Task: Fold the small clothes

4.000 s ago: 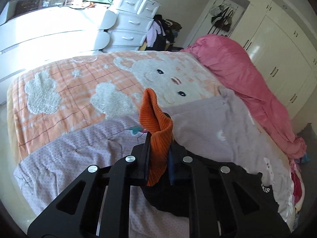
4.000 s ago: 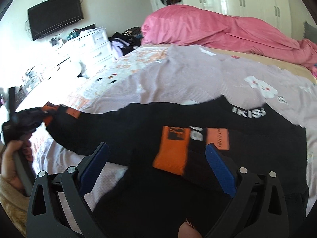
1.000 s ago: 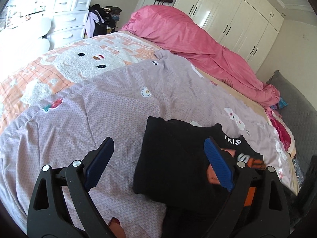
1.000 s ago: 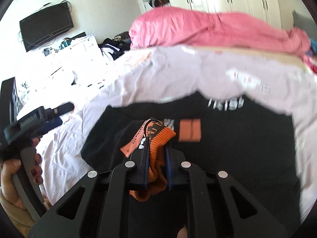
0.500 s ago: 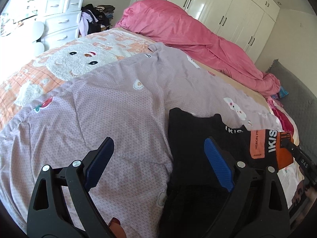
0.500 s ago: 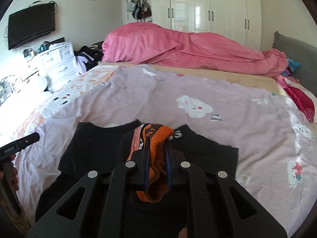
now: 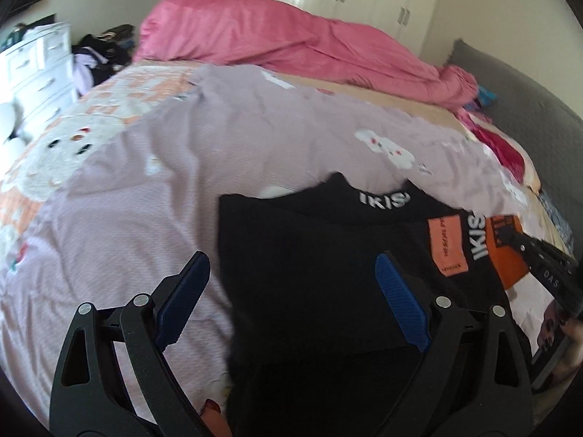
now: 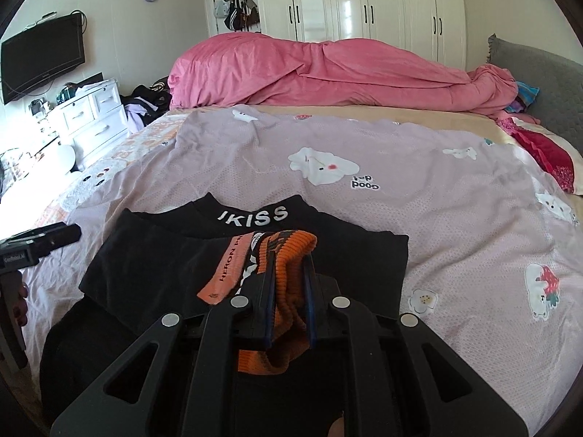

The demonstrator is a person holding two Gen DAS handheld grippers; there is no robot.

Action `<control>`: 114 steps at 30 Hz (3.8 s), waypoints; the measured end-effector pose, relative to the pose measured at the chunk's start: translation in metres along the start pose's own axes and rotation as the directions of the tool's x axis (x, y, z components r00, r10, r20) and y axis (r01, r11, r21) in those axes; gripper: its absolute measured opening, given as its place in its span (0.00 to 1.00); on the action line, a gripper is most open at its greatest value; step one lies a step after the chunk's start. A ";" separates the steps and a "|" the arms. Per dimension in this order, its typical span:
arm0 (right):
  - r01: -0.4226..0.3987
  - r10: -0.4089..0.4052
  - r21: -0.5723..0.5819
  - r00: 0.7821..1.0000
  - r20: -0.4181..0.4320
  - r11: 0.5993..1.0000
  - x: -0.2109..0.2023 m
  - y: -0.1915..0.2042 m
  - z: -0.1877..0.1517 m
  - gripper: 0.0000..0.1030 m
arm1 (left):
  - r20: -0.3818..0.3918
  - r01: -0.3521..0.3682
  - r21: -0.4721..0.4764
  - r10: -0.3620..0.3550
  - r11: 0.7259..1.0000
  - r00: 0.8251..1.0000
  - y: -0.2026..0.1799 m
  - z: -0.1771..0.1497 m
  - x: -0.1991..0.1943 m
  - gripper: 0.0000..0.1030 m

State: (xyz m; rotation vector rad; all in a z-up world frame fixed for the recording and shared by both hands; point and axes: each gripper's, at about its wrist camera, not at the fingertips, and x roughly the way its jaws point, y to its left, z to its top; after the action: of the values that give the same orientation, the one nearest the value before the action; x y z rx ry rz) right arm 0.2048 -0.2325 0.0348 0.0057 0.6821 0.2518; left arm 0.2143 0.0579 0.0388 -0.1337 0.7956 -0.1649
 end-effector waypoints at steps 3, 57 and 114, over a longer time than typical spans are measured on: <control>-0.003 0.003 0.016 1.000 -0.012 1.000 0.002 -0.005 -0.002 0.12 | -0.042 0.010 0.058 -0.007 0.998 0.999 -0.015 0.000 0.023 0.81; -0.003 0.000 -0.010 0.960 -0.280 1.000 0.051 0.003 -0.046 0.29 | -0.220 0.015 0.124 0.012 0.992 0.975 -0.013 -0.032 0.060 0.55; -0.051 0.055 0.160 0.998 -0.019 0.986 -0.078 -0.016 -0.053 0.93 | 0.100 -0.048 -0.119 0.060 0.992 0.993 0.035 -0.054 -0.101 0.84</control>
State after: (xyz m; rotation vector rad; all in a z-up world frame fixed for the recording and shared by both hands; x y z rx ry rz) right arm 0.1173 -0.2703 0.0403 0.1741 0.7244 0.2483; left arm 0.1090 0.1089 0.0657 -0.2283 0.7049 -0.0594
